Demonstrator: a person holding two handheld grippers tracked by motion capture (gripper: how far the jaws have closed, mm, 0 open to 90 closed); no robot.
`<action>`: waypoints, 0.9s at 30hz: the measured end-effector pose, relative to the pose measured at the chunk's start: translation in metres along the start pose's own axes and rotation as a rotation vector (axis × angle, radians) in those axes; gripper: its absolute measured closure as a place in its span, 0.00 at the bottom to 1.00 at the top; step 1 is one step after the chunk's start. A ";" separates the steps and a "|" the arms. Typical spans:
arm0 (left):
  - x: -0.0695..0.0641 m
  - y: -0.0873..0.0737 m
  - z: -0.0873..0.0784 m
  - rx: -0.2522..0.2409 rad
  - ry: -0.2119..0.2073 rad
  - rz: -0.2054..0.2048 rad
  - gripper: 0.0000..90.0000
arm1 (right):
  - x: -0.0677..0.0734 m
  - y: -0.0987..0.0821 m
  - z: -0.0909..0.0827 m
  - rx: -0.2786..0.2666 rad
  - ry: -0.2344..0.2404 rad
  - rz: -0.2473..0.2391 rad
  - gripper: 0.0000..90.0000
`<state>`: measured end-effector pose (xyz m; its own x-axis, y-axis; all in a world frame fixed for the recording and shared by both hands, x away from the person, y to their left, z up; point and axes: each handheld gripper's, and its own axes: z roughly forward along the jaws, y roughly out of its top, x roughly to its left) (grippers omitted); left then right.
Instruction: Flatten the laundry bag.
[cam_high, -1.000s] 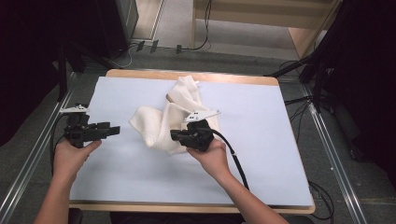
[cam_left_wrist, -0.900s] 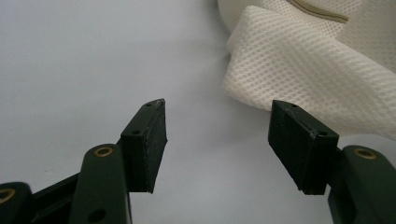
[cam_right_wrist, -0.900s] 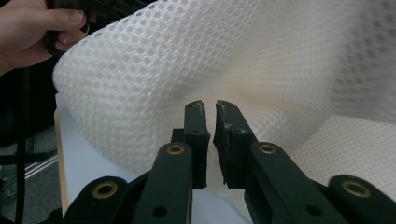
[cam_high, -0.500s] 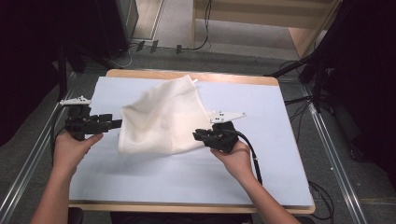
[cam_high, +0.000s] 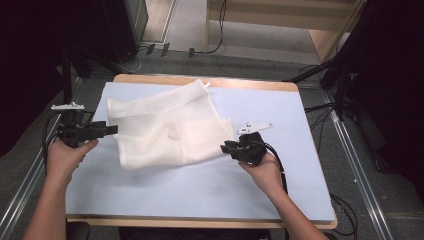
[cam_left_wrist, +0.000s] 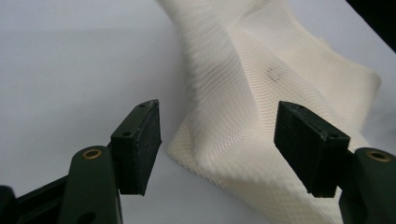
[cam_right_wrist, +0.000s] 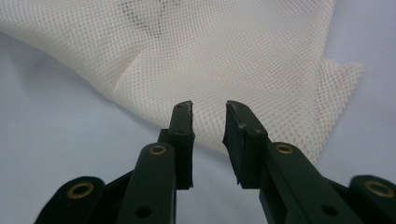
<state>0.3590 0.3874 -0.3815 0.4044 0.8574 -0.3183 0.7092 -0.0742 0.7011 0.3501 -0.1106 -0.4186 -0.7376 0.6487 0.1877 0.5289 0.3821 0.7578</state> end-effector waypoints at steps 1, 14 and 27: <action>0.005 0.001 0.006 0.003 0.023 -0.012 0.33 | -0.001 0.000 0.001 0.001 -0.005 0.001 0.82; 0.010 0.008 0.035 0.059 -0.072 -0.034 0.75 | -0.005 -0.003 0.001 0.001 -0.019 0.007 0.81; -0.095 0.018 0.045 0.014 -0.070 0.282 0.94 | -0.014 -0.003 -0.011 -0.035 -0.053 0.047 0.80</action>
<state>0.3596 0.2815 -0.3676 0.6252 0.7647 -0.1562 0.5711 -0.3119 0.7593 0.3542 -0.1275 -0.4164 -0.6886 0.6995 0.1910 0.5466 0.3276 0.7706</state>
